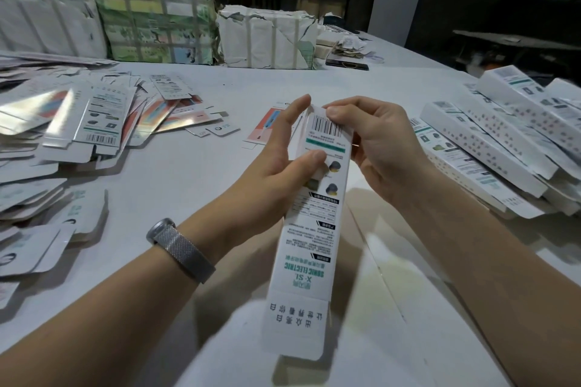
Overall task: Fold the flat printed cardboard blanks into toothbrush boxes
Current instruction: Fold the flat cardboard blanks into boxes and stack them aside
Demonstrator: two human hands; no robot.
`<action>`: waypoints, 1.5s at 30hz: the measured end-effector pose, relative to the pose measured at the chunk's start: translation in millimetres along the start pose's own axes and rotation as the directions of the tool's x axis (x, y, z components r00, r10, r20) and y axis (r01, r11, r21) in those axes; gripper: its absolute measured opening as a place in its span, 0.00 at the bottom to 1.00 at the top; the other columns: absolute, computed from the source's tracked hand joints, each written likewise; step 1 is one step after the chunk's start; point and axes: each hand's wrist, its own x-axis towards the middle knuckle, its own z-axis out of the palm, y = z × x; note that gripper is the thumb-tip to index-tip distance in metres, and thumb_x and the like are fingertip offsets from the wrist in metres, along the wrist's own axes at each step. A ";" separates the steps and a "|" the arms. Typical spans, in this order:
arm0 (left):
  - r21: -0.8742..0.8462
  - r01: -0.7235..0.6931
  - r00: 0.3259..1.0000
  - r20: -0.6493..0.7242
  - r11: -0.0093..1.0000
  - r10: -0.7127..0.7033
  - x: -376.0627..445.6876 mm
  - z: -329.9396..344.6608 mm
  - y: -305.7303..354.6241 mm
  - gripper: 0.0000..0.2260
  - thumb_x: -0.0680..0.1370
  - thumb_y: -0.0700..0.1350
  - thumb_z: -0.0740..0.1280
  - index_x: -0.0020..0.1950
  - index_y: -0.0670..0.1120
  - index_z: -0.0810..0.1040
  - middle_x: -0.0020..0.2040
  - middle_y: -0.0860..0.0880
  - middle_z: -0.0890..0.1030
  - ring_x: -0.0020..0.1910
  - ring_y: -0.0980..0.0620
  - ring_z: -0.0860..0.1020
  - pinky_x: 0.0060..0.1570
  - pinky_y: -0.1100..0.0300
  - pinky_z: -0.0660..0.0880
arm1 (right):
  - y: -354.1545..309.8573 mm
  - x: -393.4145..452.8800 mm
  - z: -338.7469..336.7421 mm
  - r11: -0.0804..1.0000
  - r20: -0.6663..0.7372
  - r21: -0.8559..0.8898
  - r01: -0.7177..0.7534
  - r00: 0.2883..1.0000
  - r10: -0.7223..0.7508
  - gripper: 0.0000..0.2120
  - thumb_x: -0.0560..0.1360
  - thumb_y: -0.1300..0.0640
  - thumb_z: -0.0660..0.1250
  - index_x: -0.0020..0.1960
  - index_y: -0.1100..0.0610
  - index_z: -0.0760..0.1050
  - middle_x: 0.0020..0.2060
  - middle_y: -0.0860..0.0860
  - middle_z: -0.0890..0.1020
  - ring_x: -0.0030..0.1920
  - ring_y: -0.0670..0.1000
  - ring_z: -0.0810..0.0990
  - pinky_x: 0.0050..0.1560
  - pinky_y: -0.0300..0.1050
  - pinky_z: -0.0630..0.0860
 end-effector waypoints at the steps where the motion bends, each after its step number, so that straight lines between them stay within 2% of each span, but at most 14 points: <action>1: -0.005 0.003 1.000 0.005 1.000 -0.003 -0.1 -0.6 0.4 0.29 0.80 0.45 0.65 0.74 0.67 0.56 0.59 0.49 0.83 0.47 0.44 0.85 0.40 0.54 0.81 | -1.4 -0.3 -0.6 1.000 0.009 -0.010 0.002 1.000 -0.002 0.08 0.77 0.66 0.66 0.40 0.61 0.79 0.33 0.52 0.84 0.36 0.50 0.84 0.36 0.40 0.78; 8: -0.050 0.019 1.000 -0.003 0.999 -0.019 -0.2 -3.7 1.5 0.29 0.77 0.46 0.63 0.75 0.63 0.60 0.62 0.44 0.80 0.47 0.42 0.84 0.37 0.53 0.80 | -8.9 1.9 -10.9 0.997 0.155 -0.061 -0.039 0.987 0.048 0.07 0.78 0.65 0.65 0.42 0.63 0.79 0.36 0.54 0.84 0.40 0.52 0.84 0.39 0.42 0.80; 17: -0.190 0.096 0.994 0.061 0.977 -0.086 6.9 -9.3 5.3 0.18 0.81 0.38 0.57 0.64 0.58 0.69 0.46 0.43 0.85 0.35 0.36 0.84 0.28 0.49 0.80 | -11.5 1.8 -19.3 0.999 0.322 -0.034 -0.034 0.946 0.043 0.09 0.77 0.61 0.65 0.38 0.59 0.78 0.38 0.53 0.84 0.44 0.52 0.83 0.42 0.42 0.80; 19: -0.198 0.093 0.995 0.057 0.976 -0.083 9.6 -8.9 6.7 0.17 0.81 0.37 0.56 0.62 0.57 0.69 0.45 0.42 0.85 0.34 0.36 0.83 0.28 0.49 0.80 | -11.5 1.5 -18.7 0.999 0.311 -0.037 -0.037 0.949 0.047 0.09 0.76 0.58 0.67 0.38 0.59 0.79 0.39 0.53 0.84 0.45 0.53 0.83 0.43 0.43 0.81; 23: -0.186 0.004 0.995 -0.097 0.983 -0.023 14.1 -15.6 11.6 0.15 0.82 0.35 0.54 0.59 0.55 0.68 0.37 0.45 0.85 0.28 0.40 0.83 0.23 0.52 0.78 | -2.0 -3.7 -3.8 0.998 0.236 -0.056 -0.003 0.972 0.016 0.15 0.75 0.47 0.64 0.52 0.55 0.83 0.47 0.54 0.85 0.54 0.59 0.82 0.47 0.51 0.82; 27: -0.152 -0.048 0.991 -0.130 0.987 0.028 7.7 -14.6 7.7 0.15 0.81 0.37 0.57 0.63 0.54 0.68 0.44 0.41 0.84 0.34 0.39 0.83 0.28 0.52 0.79 | 0.6 -6.8 3.4 0.997 0.193 -0.081 0.017 0.981 -0.001 0.16 0.76 0.45 0.62 0.54 0.54 0.83 0.50 0.55 0.86 0.54 0.57 0.83 0.52 0.57 0.81; 30: -0.036 -0.080 0.984 -0.160 0.996 0.074 6.5 -7.9 3.4 0.16 0.78 0.43 0.60 0.64 0.57 0.66 0.51 0.41 0.83 0.42 0.40 0.84 0.35 0.50 0.80 | 3.0 -5.7 5.3 0.986 0.167 0.081 -0.145 0.977 0.130 0.19 0.80 0.43 0.59 0.52 0.53 0.85 0.50 0.53 0.84 0.54 0.54 0.81 0.57 0.54 0.78; 32: 0.072 -0.109 0.973 -0.194 0.991 0.121 7.4 -4.3 1.3 0.17 0.78 0.46 0.60 0.63 0.62 0.65 0.53 0.44 0.82 0.43 0.45 0.84 0.38 0.53 0.80 | 5.0 -6.1 8.4 0.913 0.184 0.304 -0.273 0.957 0.225 0.21 0.80 0.42 0.59 0.54 0.53 0.85 0.53 0.54 0.82 0.61 0.57 0.78 0.67 0.58 0.73; 34: 0.145 -0.148 0.958 -0.226 0.978 0.179 7.2 -3.3 -0.1 0.17 0.80 0.46 0.59 0.65 0.64 0.62 0.52 0.47 0.83 0.43 0.48 0.85 0.38 0.57 0.80 | 6.1 -7.4 11.8 0.873 0.191 0.397 -0.283 0.956 0.223 0.20 0.79 0.42 0.60 0.60 0.52 0.82 0.56 0.54 0.80 0.66 0.59 0.76 0.69 0.61 0.70; 36: 0.149 -0.168 0.936 -0.285 0.974 0.205 8.6 -5.5 0.3 0.18 0.84 0.44 0.58 0.66 0.65 0.59 0.50 0.49 0.84 0.42 0.50 0.85 0.36 0.59 0.80 | 6.3 -9.6 16.2 0.951 0.186 0.244 -0.190 0.972 0.146 0.20 0.77 0.44 0.64 0.66 0.50 0.76 0.56 0.52 0.81 0.62 0.56 0.79 0.64 0.58 0.75; 37: 0.142 -0.176 0.925 -0.315 0.974 0.214 9.8 -7.0 0.6 0.18 0.85 0.44 0.57 0.66 0.65 0.57 0.50 0.51 0.85 0.42 0.50 0.85 0.35 0.58 0.80 | 6.1 -11.9 18.3 0.996 0.179 0.026 -0.084 0.981 0.078 0.22 0.75 0.46 0.66 0.68 0.48 0.72 0.56 0.50 0.80 0.60 0.54 0.79 0.62 0.57 0.77; 38: 0.133 -0.191 0.914 -0.338 0.972 0.226 10.7 -8.3 0.6 0.18 0.85 0.44 0.58 0.66 0.64 0.56 0.51 0.52 0.85 0.43 0.49 0.86 0.34 0.58 0.80 | 6.9 -14.8 20.0 0.972 0.181 -0.231 0.048 0.983 -0.006 0.26 0.74 0.49 0.70 0.71 0.48 0.69 0.58 0.49 0.78 0.59 0.51 0.79 0.61 0.55 0.78; 40: 0.107 -0.221 0.894 -0.374 0.969 0.245 12.3 -10.3 -1.1 0.16 0.85 0.45 0.58 0.64 0.61 0.55 0.51 0.52 0.85 0.45 0.50 0.86 0.35 0.57 0.80 | 8.6 -18.2 22.5 0.784 0.239 -0.564 0.259 0.960 -0.145 0.35 0.72 0.56 0.75 0.76 0.50 0.64 0.61 0.50 0.73 0.59 0.47 0.76 0.60 0.50 0.78; 45: -0.074 -0.221 0.900 -0.400 0.972 0.174 22.5 -10.0 -6.5 0.12 0.81 0.51 0.63 0.55 0.68 0.65 0.49 0.54 0.86 0.50 0.51 0.85 0.39 0.54 0.82 | -5.3 -18.8 15.1 0.574 0.294 -0.745 0.341 0.939 -0.178 0.45 0.68 0.53 0.78 0.79 0.55 0.59 0.58 0.50 0.68 0.56 0.48 0.74 0.54 0.51 0.80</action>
